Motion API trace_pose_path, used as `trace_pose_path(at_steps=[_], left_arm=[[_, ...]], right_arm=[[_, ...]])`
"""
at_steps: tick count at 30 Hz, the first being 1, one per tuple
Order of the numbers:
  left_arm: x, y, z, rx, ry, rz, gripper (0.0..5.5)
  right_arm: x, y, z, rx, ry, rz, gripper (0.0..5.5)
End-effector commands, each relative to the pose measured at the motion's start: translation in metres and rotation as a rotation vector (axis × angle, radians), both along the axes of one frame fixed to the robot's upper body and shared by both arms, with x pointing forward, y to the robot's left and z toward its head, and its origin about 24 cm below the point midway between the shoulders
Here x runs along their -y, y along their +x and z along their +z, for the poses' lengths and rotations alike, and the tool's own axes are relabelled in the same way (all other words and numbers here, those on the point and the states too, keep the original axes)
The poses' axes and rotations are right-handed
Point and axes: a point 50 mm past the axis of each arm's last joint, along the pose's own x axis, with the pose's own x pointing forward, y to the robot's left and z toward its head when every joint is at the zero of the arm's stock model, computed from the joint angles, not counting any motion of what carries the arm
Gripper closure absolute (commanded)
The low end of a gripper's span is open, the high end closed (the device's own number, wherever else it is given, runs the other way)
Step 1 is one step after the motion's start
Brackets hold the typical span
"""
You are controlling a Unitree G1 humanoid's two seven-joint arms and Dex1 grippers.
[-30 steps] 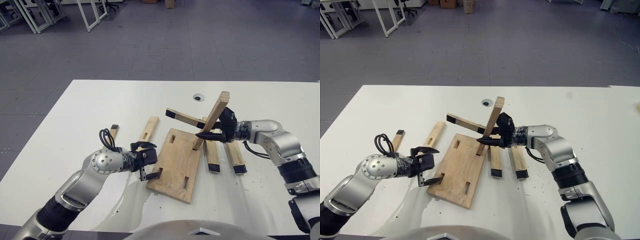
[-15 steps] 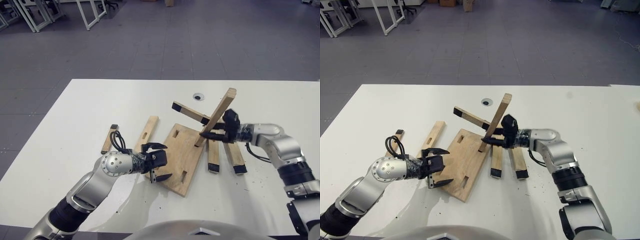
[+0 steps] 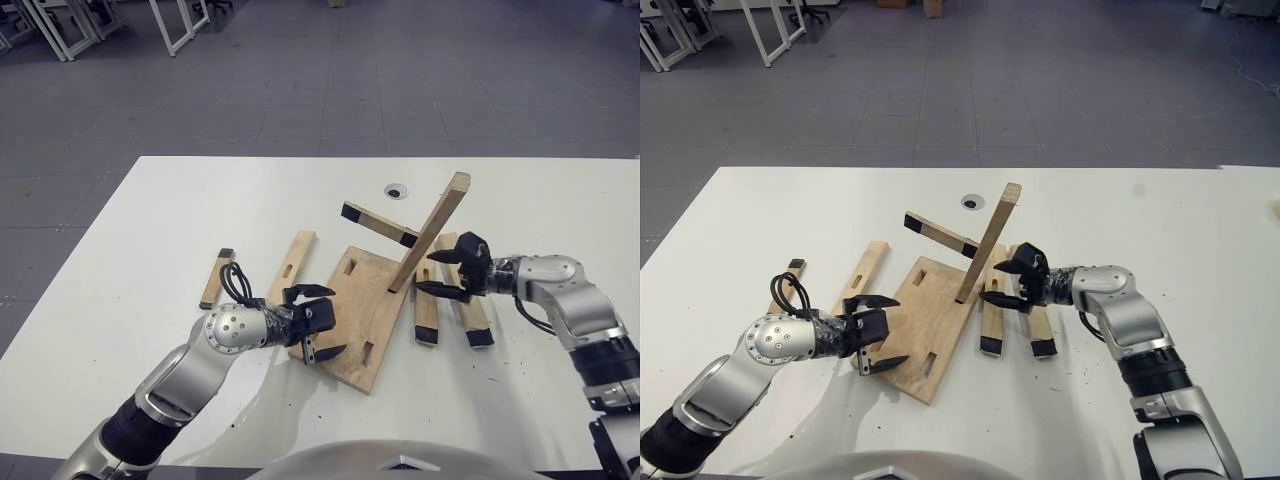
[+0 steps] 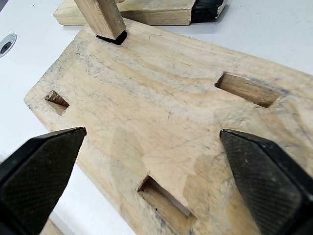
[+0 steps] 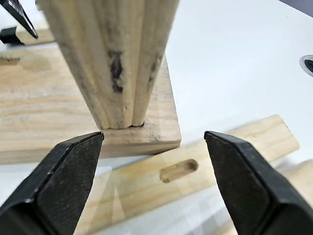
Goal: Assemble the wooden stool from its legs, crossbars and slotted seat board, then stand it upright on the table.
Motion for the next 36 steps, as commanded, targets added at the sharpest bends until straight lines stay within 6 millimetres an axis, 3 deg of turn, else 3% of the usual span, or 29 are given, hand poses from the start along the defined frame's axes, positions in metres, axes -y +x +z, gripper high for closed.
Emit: trace_pose_path(at_steps=[1,9,13,18,21,24,28,33,36], left_arm=[[-0.004,0.0,-0.005,-0.009,0.018,0.039,0.43],[-0.003,-0.002,-0.01,-0.017,0.006,0.081,0.43],[-0.003,0.0,-0.013,-0.012,0.0,0.094,0.43],[0.005,0.006,-0.014,-0.016,-0.042,0.119,0.43],[0.013,0.007,-0.013,-0.134,-0.169,0.19,0.43],[0.015,0.002,-0.014,-0.262,-0.22,0.21,0.43],[0.026,0.021,0.0,-0.35,-0.294,0.258,0.43],[0.003,0.029,-0.016,-0.383,-0.179,0.421,0.43],[-0.007,0.029,-0.019,-0.385,-0.148,0.479,0.43]], right_arm=[[-0.014,-0.018,-0.004,0.036,-0.056,0.032,1.69],[-0.052,-0.033,-0.02,0.089,-0.061,-0.028,1.69],[-0.054,-0.034,-0.026,0.082,-0.072,-0.04,1.69],[-0.043,-0.023,-0.019,0.111,-0.076,-0.078,1.69],[-0.022,-0.025,-0.005,0.145,-0.098,-0.147,1.69],[-0.011,-0.041,0.001,0.16,-0.081,-0.262,1.69],[-0.006,-0.052,0.017,0.229,0.004,-0.503,1.69],[0.008,-0.036,0.066,0.426,0.145,-0.799,1.69],[0.005,-0.033,0.095,0.498,0.247,-0.859,1.69]])
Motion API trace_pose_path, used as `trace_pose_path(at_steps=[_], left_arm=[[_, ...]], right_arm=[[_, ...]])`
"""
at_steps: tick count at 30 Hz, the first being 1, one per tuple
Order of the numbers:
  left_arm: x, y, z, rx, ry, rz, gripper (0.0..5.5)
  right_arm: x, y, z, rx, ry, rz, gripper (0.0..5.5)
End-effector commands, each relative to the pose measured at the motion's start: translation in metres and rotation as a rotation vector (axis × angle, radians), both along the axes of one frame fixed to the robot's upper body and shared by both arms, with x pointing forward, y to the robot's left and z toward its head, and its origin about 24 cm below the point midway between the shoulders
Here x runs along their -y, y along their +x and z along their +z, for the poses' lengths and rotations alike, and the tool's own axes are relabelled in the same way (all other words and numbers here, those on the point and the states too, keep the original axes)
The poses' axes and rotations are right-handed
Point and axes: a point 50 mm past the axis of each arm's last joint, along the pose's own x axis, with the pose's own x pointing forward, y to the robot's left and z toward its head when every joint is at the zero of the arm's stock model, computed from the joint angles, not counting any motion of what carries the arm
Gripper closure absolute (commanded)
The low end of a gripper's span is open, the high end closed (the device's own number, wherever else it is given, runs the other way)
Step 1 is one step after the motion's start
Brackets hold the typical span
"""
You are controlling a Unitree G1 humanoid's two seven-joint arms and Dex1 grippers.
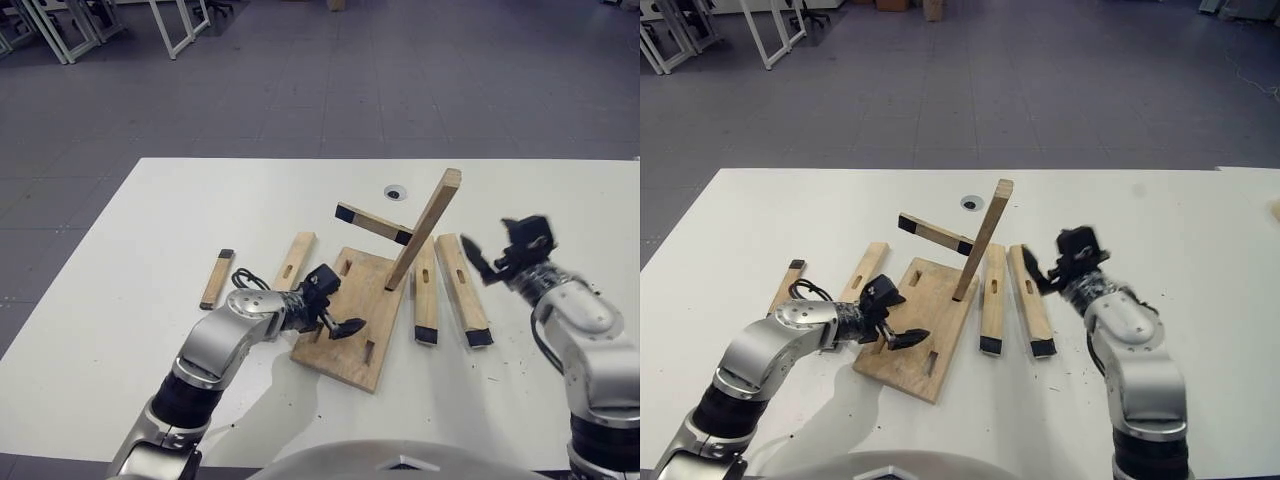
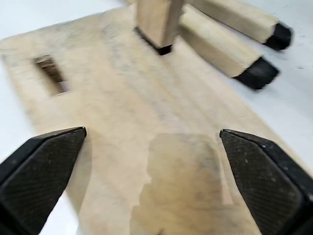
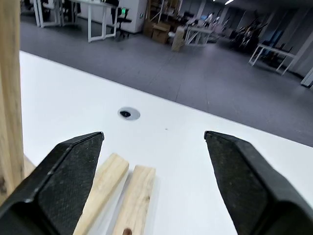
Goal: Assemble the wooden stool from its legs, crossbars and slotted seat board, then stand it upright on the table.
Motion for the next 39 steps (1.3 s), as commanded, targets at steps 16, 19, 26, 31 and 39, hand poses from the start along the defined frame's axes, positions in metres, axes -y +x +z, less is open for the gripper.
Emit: trace_pose_path(at_steps=[16,19,26,31,39], left_arm=[[-0.02,-0.014,-0.011,-0.044,0.053,0.184,0.43],[-0.02,-0.016,-0.011,-0.046,0.052,0.189,0.43],[-0.019,-0.021,-0.012,-0.059,0.052,0.202,0.43],[-0.015,-0.021,-0.013,-0.061,0.042,0.205,0.43],[-0.009,-0.025,-0.015,-0.072,0.022,0.225,0.43]], right_arm=[[-0.067,0.047,0.082,0.05,0.495,0.163,1.69],[-0.072,0.05,0.082,0.024,0.49,0.174,1.69],[-0.066,0.053,0.151,0.289,0.542,0.187,1.69],[-0.082,0.061,0.032,-0.209,0.471,0.147,1.69],[-0.051,0.069,0.08,0.119,0.699,0.05,1.69]])
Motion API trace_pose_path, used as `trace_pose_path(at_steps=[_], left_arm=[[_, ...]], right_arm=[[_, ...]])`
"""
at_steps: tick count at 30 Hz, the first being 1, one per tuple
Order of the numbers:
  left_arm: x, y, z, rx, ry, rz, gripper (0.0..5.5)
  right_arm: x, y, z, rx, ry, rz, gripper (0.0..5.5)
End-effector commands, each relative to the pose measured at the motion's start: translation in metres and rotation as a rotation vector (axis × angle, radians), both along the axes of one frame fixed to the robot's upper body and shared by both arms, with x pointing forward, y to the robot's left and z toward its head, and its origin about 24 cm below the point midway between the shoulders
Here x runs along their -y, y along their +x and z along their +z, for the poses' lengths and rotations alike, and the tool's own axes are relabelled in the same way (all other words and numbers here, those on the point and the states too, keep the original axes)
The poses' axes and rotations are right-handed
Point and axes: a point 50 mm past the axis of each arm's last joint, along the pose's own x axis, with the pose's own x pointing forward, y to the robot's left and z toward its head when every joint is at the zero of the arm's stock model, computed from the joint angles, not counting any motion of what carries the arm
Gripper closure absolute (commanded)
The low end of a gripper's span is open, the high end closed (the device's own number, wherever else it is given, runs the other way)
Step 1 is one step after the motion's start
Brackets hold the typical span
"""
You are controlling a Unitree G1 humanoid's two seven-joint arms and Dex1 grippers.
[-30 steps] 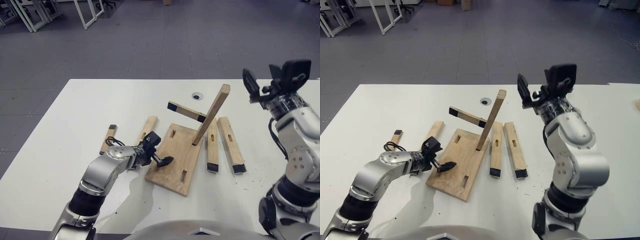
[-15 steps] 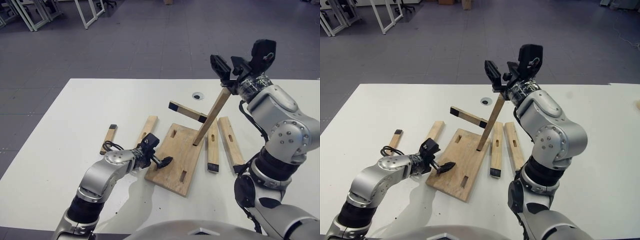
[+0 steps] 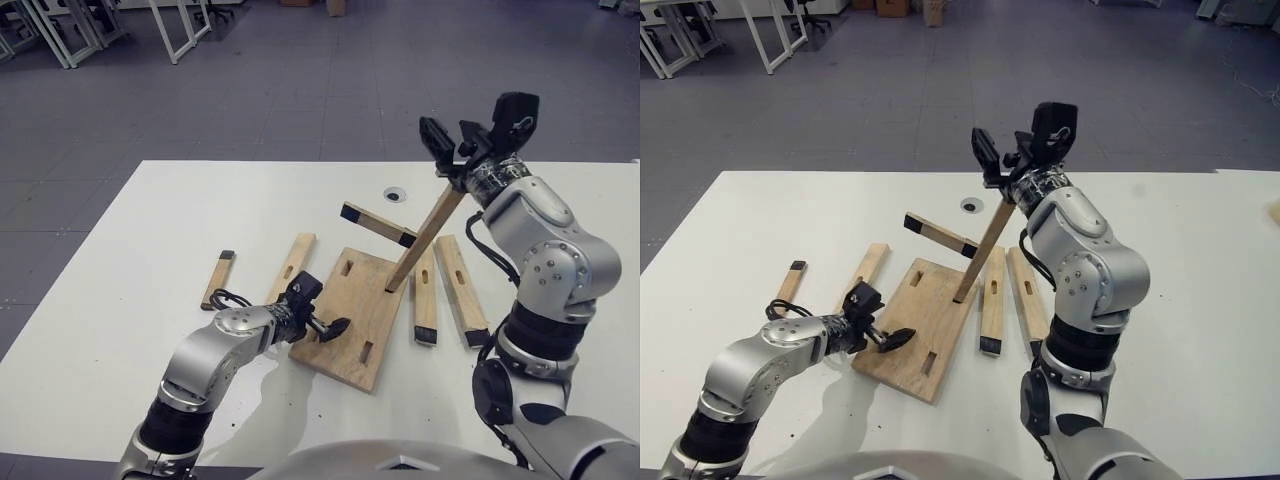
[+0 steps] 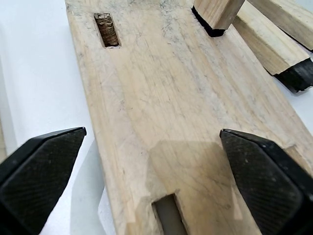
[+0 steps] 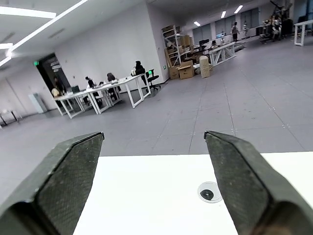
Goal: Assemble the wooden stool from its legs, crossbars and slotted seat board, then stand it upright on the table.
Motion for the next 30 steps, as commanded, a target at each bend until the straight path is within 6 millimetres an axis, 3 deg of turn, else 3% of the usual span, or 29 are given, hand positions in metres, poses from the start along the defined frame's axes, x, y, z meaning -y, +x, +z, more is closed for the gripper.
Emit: trace_pose_path(at_steps=[1,3,4,5,6,8,10,13,18,22,27,30], left_arm=[[-0.001,-0.008,-0.008,-0.046,0.018,0.033,0.43],[-0.002,-0.009,-0.009,-0.05,0.017,0.041,0.43],[-0.003,-0.009,-0.008,-0.049,0.016,0.046,0.43],[-0.005,-0.008,-0.007,-0.043,0.014,0.057,0.43],[-0.007,-0.007,-0.004,-0.035,0.009,0.072,0.43],[-0.011,-0.003,0.003,-0.02,-0.021,0.114,0.43],[-0.01,0.0,0.009,-0.012,-0.05,0.144,0.43],[-0.007,-0.004,0.013,-0.019,-0.081,0.175,0.43],[-0.012,-0.008,0.014,-0.04,-0.076,0.214,0.43],[-0.012,-0.006,0.016,-0.04,-0.071,0.208,0.43],[-0.013,0.005,0.023,-0.022,-0.057,0.153,0.43],[-0.012,0.011,0.026,-0.006,-0.059,0.155,0.43]], right_arm=[[0.021,0.001,0.041,0.149,0.171,-0.081,1.69],[0.034,-0.006,0.07,0.268,0.228,-0.114,1.69],[0.043,-0.01,0.078,0.3,0.215,-0.148,1.69],[0.052,-0.013,0.073,0.279,0.165,-0.185,1.69],[0.06,-0.017,0.058,0.219,0.076,-0.212,1.69],[0.074,-0.031,-0.004,-0.023,-0.167,-0.231,1.69],[0.084,-0.056,-0.061,-0.244,-0.297,-0.223,1.69],[0.082,-0.092,-0.108,-0.427,-0.394,-0.15,1.69],[0.064,-0.128,-0.146,-0.557,-0.434,-0.013,1.69],[0.054,-0.138,-0.16,-0.585,-0.43,0.008,1.69],[0.068,-0.164,-0.184,-0.67,-0.464,-0.105,1.69],[0.073,-0.163,-0.192,-0.671,-0.493,-0.117,1.69]])
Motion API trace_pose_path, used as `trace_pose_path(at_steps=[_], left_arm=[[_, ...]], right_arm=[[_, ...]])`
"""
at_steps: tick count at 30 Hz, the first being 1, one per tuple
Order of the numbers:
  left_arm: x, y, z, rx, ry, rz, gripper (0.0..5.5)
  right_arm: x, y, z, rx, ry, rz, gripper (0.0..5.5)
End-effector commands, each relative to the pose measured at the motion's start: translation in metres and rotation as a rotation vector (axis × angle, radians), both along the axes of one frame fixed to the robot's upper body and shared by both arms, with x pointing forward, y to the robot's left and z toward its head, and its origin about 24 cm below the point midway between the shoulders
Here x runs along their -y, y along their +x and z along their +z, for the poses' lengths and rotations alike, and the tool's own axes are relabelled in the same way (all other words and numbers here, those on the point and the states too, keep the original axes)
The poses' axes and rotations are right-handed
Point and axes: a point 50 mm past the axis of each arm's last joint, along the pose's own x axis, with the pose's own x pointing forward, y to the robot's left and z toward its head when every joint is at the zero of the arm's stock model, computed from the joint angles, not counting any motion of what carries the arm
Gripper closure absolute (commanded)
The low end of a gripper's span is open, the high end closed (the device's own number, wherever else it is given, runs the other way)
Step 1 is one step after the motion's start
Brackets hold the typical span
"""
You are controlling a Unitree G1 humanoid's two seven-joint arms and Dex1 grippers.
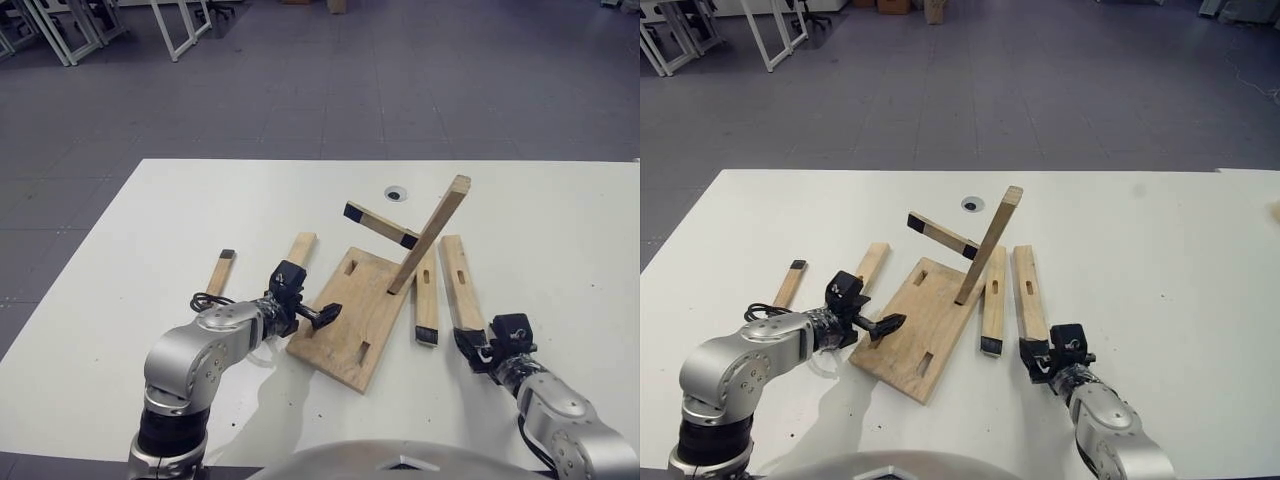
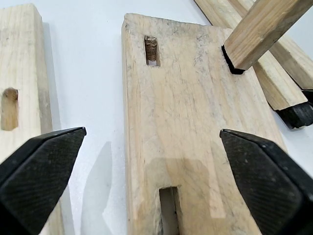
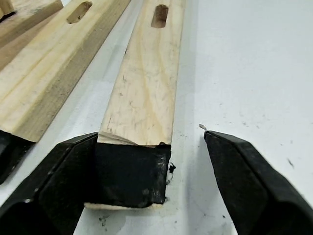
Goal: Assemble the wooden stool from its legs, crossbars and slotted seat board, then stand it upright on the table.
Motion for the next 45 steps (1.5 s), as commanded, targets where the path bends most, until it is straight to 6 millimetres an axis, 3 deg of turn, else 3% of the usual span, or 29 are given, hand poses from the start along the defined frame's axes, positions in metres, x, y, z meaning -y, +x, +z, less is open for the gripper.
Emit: trace_pose_path(at_steps=[1,9,18,23,27,30,35,37,39,41,45], left_arm=[[-0.001,0.007,0.002,0.014,0.011,-0.001,0.43],[0.003,0.002,-0.001,-0.003,0.0,0.003,0.43],[0.003,0.002,-0.001,0.0,-0.01,0.015,0.43],[0.003,-0.002,-0.006,0.006,-0.028,0.072,0.43],[0.003,-0.001,-0.006,0.016,-0.04,0.094,0.43],[0.0,0.003,0.0,0.037,-0.073,0.096,0.43],[-0.013,0.011,0.03,0.018,-0.453,-0.02,0.43],[-0.022,0.012,0.045,-0.007,-0.621,-0.128,0.43],[-0.027,0.012,0.061,-0.022,-0.764,-0.248,0.43],[-0.028,0.014,0.07,-0.033,-0.856,-0.32,0.43],[-0.015,0.012,0.077,-0.053,-0.949,-0.419,0.43]], right_arm=[[0.008,-0.005,-0.019,-0.076,-0.041,-0.029,1.69],[0.006,0.008,-0.016,-0.035,-0.027,-0.008,1.69],[0.009,0.009,-0.021,-0.05,0.027,-0.036,3.43],[0.022,0.021,-0.034,-0.079,0.025,-0.071,3.46],[0.025,0.03,-0.032,-0.054,0.032,-0.071,3.46],[0.029,0.046,-0.011,0.057,0.035,-0.084,3.46],[0.071,0.083,0.076,0.475,0.085,-0.207,3.46],[0.075,0.088,0.11,0.616,0.283,-0.154,3.46],[0.061,0.084,0.141,0.7,0.629,0.105,3.46],[0.041,0.069,0.159,0.684,0.877,0.404,3.46],[0.001,0.044,0.157,0.509,1.111,0.758,3.46]])
